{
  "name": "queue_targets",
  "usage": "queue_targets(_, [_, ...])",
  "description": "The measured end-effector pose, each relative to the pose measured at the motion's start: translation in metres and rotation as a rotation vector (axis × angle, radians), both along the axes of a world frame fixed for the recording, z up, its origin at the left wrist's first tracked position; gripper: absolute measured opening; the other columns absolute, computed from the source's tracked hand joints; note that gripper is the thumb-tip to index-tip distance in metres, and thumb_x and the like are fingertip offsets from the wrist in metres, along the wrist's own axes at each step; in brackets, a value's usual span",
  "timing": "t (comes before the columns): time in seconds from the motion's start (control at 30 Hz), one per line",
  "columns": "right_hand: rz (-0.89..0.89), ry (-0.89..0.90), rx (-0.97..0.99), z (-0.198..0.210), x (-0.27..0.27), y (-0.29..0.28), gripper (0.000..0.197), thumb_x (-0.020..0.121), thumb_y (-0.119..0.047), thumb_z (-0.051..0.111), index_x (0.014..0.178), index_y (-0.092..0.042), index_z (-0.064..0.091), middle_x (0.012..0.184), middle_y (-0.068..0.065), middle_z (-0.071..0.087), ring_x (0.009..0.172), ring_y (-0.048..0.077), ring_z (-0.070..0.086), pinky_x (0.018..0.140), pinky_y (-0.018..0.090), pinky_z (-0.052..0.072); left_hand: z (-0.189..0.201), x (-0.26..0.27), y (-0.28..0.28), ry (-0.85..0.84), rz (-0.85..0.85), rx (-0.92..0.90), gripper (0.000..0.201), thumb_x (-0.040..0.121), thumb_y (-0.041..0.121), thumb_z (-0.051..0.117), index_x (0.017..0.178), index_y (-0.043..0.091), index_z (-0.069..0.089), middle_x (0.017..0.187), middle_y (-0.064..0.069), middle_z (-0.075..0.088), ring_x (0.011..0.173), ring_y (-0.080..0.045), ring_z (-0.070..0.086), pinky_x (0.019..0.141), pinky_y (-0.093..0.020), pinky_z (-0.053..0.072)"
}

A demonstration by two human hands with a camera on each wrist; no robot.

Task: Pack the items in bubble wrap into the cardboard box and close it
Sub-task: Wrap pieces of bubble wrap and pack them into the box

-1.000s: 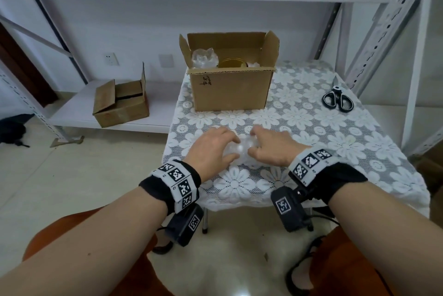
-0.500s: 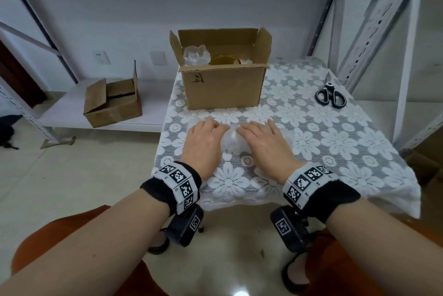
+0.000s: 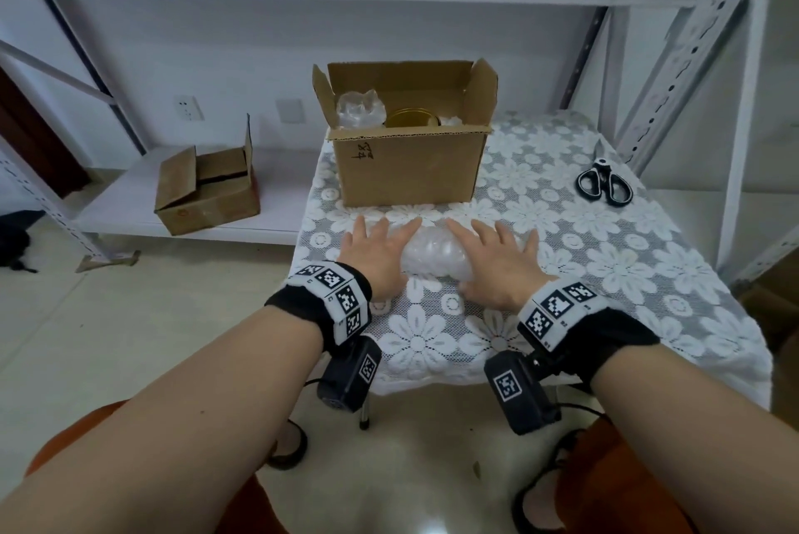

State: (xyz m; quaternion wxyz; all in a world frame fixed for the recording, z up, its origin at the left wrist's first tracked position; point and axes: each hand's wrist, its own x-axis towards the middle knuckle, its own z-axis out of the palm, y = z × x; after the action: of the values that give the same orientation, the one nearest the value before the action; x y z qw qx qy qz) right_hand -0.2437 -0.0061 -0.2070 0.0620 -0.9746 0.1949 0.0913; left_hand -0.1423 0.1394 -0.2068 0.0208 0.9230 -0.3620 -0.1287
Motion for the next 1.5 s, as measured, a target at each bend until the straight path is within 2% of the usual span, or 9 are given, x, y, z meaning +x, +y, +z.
queue_targets(0.2, [-0.011, -0.02, 0.014, -0.001, 0.001, -0.009, 0.085, 0.084, -0.034, 0.064, 0.147, -0.036, 0.006, 0.14, 0.009, 0.04, 0.127, 0.03, 0.039, 0.1, 0.052, 0.037, -0.002, 0.008, 0.0, -0.004, 0.031, -0.125, 0.077, 0.083, 0.008, 0.057, 0.146, 0.037, 0.023, 0.143, 0.0, 0.039, 0.125, -0.029, 0.036, 0.099, -0.043, 0.04])
queue_targets(0.4, [0.004, 0.004, 0.123, 0.002, 0.013, -0.023, 0.049, 0.075, -0.023, 0.075, 0.117, -0.021, 0.049, 0.099, -0.006, 0.063, 0.086, 0.013, 0.062, 0.079, 0.036, 0.054, 0.009, 0.011, 0.002, 0.079, -0.016, -0.218, 0.032, 0.085, 0.02, 0.061, 0.116, 0.025, 0.054, 0.115, 0.002, 0.062, 0.094, -0.017, 0.06, 0.081, -0.031, 0.051])
queue_targets(0.47, [0.02, -0.007, 0.278, 0.011, 0.012, -0.024, 0.036, 0.078, -0.026, 0.073, 0.11, -0.019, 0.056, 0.086, -0.011, 0.066, 0.078, 0.006, 0.064, 0.074, 0.029, 0.052, 0.02, 0.013, 0.006, 0.099, -0.041, -0.24, 0.037, 0.085, 0.024, 0.061, 0.121, 0.021, 0.054, 0.117, 0.0, 0.063, 0.1, -0.019, 0.06, 0.086, -0.034, 0.05])
queue_targets(0.6, [0.046, -0.249, 0.557, 0.048, 0.008, -0.025, 0.039, 0.079, -0.007, 0.071, 0.11, -0.024, 0.055, 0.091, -0.015, 0.058, 0.09, 0.008, 0.06, 0.07, 0.017, 0.043, 0.057, 0.021, 0.01, 0.058, -0.074, -0.404, 0.052, 0.082, 0.011, 0.061, 0.13, 0.026, 0.048, 0.121, -0.002, 0.061, 0.108, -0.02, 0.059, 0.092, -0.032, 0.049])
queue_targets(0.73, [0.013, -0.513, 0.614, 0.09, 0.018, -0.028, 0.049, 0.077, 0.0, 0.069, 0.12, -0.019, 0.055, 0.099, -0.008, 0.059, 0.094, 0.016, 0.061, 0.075, 0.025, 0.052, 0.105, 0.034, 0.002, -0.073, -0.099, -0.597, 0.061, 0.083, 0.008, 0.063, 0.137, 0.029, 0.044, 0.133, 0.002, 0.055, 0.118, -0.017, 0.054, 0.099, -0.029, 0.045])
queue_targets(1.03, [0.01, -0.739, 0.412, 0.152, 0.075, -0.04, 0.051, 0.082, -0.003, 0.065, 0.129, -0.017, 0.051, 0.107, -0.005, 0.056, 0.098, 0.015, 0.056, 0.075, 0.022, 0.045, 0.142, 0.093, -0.021, -0.162, -0.062, -0.843, 0.065, 0.084, 0.004, 0.061, 0.141, 0.023, 0.038, 0.143, 0.0, 0.044, 0.127, -0.02, 0.046, 0.109, -0.036, 0.037])
queue_targets(1.2, [-0.007, -0.669, 0.374, 0.149, 0.114, -0.05, 0.05, 0.086, -0.012, 0.064, 0.132, -0.021, 0.048, 0.111, -0.007, 0.054, 0.094, 0.01, 0.052, 0.068, 0.017, 0.044, 0.127, 0.12, -0.036, -0.069, 0.036, -0.758, 0.074, 0.081, 0.009, 0.064, 0.145, 0.02, 0.027, 0.143, -0.007, 0.041, 0.128, -0.026, 0.043, 0.108, -0.044, 0.039])
queue_targets(1.3, [0.008, -0.625, 0.258, 0.141, 0.137, -0.059, 0.054, 0.085, -0.012, 0.065, 0.133, -0.025, 0.045, 0.119, -0.003, 0.056, 0.102, 0.015, 0.056, 0.08, 0.03, 0.052, 0.123, 0.134, -0.041, -0.064, 0.047, -0.693, 0.081, 0.082, 0.009, 0.061, 0.149, 0.023, 0.017, 0.146, -0.01, 0.037, 0.134, -0.031, 0.033, 0.113, -0.046, 0.029])
queue_targets(1.5, [0.11, -0.557, -0.143, 0.108, 0.154, -0.068, 0.058, 0.084, -0.008, 0.061, 0.136, -0.024, 0.038, 0.119, 0.007, 0.052, 0.107, 0.025, 0.048, 0.086, 0.038, 0.046, 0.106, 0.13, -0.04, -0.305, -0.123, -0.519, 0.085, 0.082, -0.003, 0.052, 0.15, 0.031, 0.015, 0.156, -0.004, 0.021, 0.145, -0.021, 0.012, 0.119, -0.038, 0.011])
